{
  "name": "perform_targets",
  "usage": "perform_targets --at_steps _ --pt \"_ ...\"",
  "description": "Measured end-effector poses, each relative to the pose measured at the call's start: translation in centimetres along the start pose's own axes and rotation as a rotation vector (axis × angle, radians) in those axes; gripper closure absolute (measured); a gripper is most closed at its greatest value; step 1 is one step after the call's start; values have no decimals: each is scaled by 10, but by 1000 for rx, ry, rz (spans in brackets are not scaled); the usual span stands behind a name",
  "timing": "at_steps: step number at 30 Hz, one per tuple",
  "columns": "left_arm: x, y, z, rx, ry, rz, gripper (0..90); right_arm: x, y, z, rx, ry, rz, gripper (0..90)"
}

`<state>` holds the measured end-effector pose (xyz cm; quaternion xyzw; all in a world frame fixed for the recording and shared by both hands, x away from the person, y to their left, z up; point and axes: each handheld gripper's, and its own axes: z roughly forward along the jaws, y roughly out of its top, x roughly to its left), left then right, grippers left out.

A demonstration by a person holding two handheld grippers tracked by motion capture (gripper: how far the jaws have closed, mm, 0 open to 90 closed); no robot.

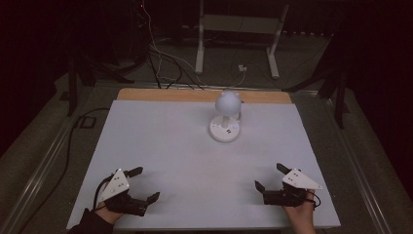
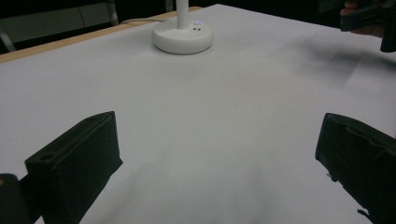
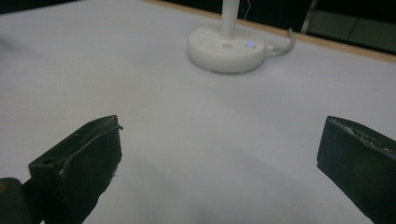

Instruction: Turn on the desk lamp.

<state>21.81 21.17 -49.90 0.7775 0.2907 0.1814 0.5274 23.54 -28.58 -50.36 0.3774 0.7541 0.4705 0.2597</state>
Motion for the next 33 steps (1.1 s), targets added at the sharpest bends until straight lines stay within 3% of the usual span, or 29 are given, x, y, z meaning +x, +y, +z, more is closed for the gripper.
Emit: perform_targets --at_steps 4,6,12,18,21,24,26,33 --pt "1 0 0 -2 -1 -8 5 1 0 0 -4 -5 -8 0" --pt "1 -2 0 -11 15 17 6 1 0 0 -8 -6 -11 0" --pt "2 -2 0 -11 37 20 15 1 -3 0 -11 -13 1 0" --pt "1 -1 1 29 19 -10 14 3 -3 0 -18 -14 -7 0" --pt "1 -1 2 39 22 -15 8 1 -2 1 -25 9 26 0" --pt "2 1 -2 4 -10 -47 3 2 -2 2 -9 20 40 0" --pt "3 2 -4 -10 -8 -52 3 3 0 2 -5 28 49 0" --pt "2 1 -3 19 4 -49 3 6 3 3 34 25 62 0"
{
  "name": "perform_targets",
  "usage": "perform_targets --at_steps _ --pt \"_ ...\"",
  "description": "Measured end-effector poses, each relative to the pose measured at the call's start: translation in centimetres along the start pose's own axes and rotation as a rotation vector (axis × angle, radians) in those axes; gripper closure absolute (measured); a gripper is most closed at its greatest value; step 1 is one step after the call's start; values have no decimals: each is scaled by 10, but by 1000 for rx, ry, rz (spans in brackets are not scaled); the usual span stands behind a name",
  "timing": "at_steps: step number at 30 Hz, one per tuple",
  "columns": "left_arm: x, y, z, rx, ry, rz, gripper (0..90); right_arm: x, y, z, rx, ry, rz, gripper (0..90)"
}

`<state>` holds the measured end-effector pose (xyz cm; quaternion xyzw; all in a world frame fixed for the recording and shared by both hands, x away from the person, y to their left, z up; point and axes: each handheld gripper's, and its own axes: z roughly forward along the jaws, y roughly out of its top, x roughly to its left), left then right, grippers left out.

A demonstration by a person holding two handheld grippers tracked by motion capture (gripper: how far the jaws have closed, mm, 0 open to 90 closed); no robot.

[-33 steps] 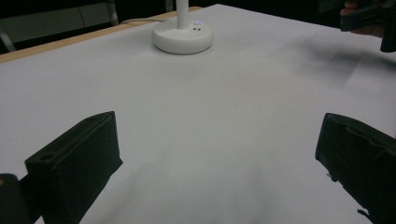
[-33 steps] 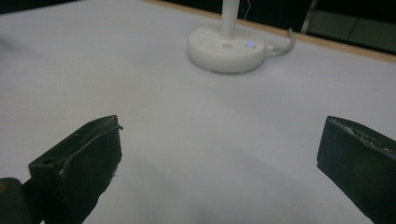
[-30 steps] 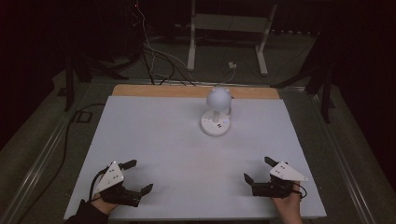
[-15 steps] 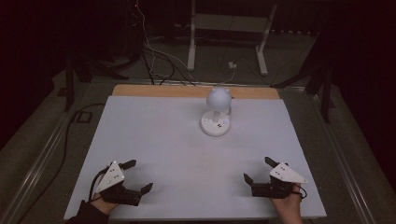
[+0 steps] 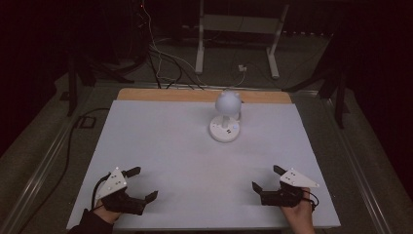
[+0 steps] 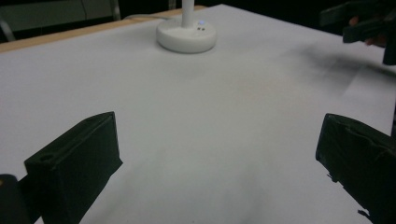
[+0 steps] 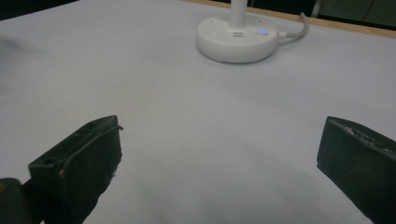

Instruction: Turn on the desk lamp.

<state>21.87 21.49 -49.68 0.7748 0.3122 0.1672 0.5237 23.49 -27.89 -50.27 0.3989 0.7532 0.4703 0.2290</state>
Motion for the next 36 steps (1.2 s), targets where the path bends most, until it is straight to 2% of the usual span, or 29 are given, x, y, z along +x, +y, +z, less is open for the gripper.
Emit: perform_targets --at_steps 6,7,8,10,20,29,36 --pt "-1 0 1 0 -4 2 3 2 7 -3 -2 -9 11 0" --pt "-2 0 1 -2 -3 7 4 2 11 -4 -4 2 55 0" --pt "-2 0 1 -3 -3 11 4 3 13 -4 -2 1 57 0" --pt "-1 0 1 -9 -2 6 4 4 16 -3 3 -22 22 0" --pt "-2 0 1 -5 -17 9 4 3 29 -2 8 -11 22 0" --pt "-2 0 1 -11 -22 1 4 -2 50 -2 -1 -6 29 0" --pt "-2 0 1 -20 -21 -6 4 -2 65 4 -12 -18 12 4"
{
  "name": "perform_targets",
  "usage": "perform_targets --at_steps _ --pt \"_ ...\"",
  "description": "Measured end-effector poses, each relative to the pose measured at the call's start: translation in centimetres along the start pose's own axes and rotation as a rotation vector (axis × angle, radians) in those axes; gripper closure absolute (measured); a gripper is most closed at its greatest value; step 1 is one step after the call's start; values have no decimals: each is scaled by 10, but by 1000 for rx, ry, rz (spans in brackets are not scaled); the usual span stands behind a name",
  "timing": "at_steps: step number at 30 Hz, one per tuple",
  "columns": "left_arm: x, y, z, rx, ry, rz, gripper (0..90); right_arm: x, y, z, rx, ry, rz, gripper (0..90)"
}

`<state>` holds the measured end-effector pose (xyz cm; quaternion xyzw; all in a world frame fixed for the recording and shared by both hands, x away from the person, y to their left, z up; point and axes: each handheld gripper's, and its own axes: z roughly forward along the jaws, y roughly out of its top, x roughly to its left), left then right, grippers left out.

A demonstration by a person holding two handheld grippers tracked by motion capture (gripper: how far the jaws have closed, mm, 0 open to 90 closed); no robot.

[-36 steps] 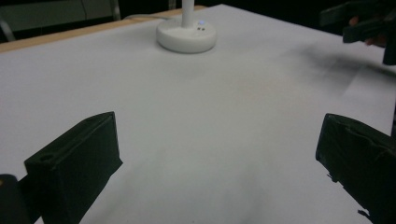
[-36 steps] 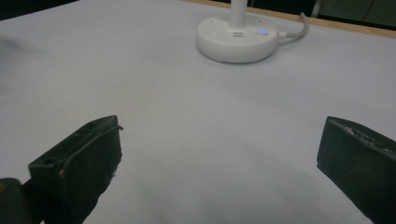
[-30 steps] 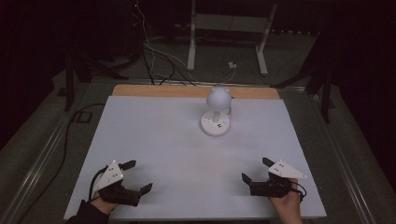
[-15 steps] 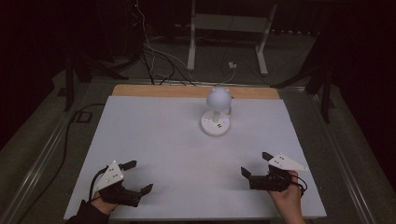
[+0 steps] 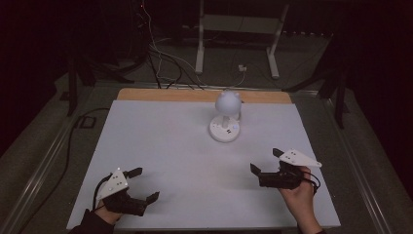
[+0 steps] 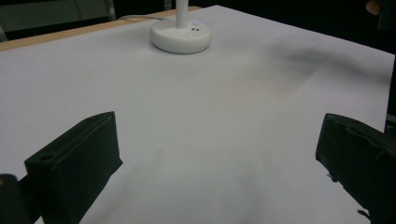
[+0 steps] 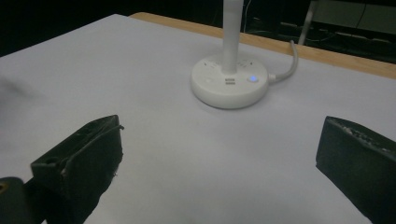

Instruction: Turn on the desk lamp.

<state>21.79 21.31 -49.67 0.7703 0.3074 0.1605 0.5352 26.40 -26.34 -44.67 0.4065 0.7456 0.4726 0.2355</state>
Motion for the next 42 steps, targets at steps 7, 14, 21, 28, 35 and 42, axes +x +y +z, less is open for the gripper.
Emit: perform_targets --at_steps 7,14,21,28,35,42 --pt "0 0 0 -4 -2 -1 4 3 11 8 4 16 -21 3" --pt "0 0 0 -4 -5 -1 4 10 20 26 36 36 -60 0" --pt "-1 1 -1 -3 -6 0 4 16 31 46 34 61 -56 0" --pt "-1 1 -1 -2 -8 5 4 19 42 60 28 65 -55 0" --pt "-1 1 -1 -2 -9 8 4 21 52 73 26 67 -55 0" --pt "-1 1 -1 -2 -9 9 4 23 57 85 30 64 -55 0"
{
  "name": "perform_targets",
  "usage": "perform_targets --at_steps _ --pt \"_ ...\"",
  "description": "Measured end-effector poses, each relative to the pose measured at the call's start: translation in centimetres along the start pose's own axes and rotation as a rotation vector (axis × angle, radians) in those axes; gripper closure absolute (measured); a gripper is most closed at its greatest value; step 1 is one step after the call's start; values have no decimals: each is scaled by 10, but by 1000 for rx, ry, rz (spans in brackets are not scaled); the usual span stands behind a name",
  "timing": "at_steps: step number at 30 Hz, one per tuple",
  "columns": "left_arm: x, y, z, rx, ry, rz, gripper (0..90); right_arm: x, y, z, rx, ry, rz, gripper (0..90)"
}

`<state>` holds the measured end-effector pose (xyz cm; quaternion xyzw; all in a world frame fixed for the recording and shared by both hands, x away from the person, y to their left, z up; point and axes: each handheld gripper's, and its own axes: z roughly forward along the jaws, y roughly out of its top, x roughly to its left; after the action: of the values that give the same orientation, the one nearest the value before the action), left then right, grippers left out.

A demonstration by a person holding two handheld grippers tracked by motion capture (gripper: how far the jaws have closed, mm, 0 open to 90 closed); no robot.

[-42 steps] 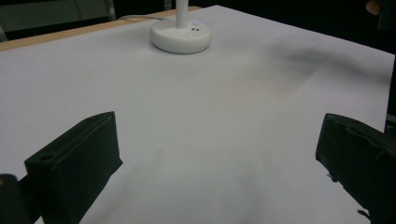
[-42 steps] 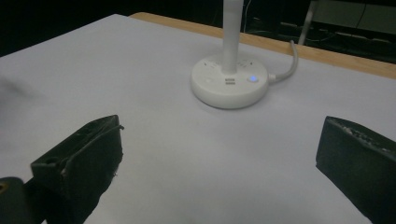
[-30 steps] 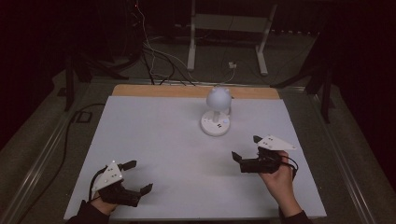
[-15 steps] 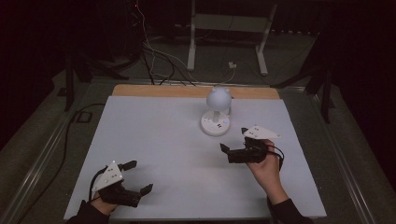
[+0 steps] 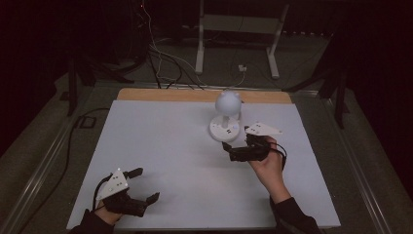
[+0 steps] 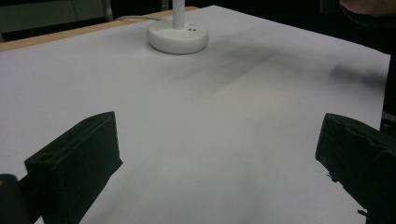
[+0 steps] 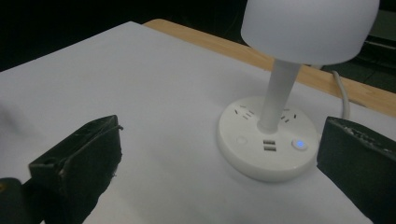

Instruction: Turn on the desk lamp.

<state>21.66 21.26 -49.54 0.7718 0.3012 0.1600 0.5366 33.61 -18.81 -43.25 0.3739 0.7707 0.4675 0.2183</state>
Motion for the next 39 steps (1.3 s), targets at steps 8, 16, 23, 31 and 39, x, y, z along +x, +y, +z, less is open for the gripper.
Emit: perform_targets --at_steps 8,16,23,31,39 --pt "0 0 0 1 -2 -4 4 0 4 18 8 -19 3 0" --pt "0 0 0 0 -4 -4 4 -2 5 35 29 -30 0 0" --pt "1 0 0 -3 -5 -7 4 -5 3 49 47 -30 17 0" --pt "1 0 0 -1 -5 -8 4 -11 2 65 76 -58 31 0" --pt "1 0 0 1 -7 -3 4 -13 -2 75 78 -92 93 65"
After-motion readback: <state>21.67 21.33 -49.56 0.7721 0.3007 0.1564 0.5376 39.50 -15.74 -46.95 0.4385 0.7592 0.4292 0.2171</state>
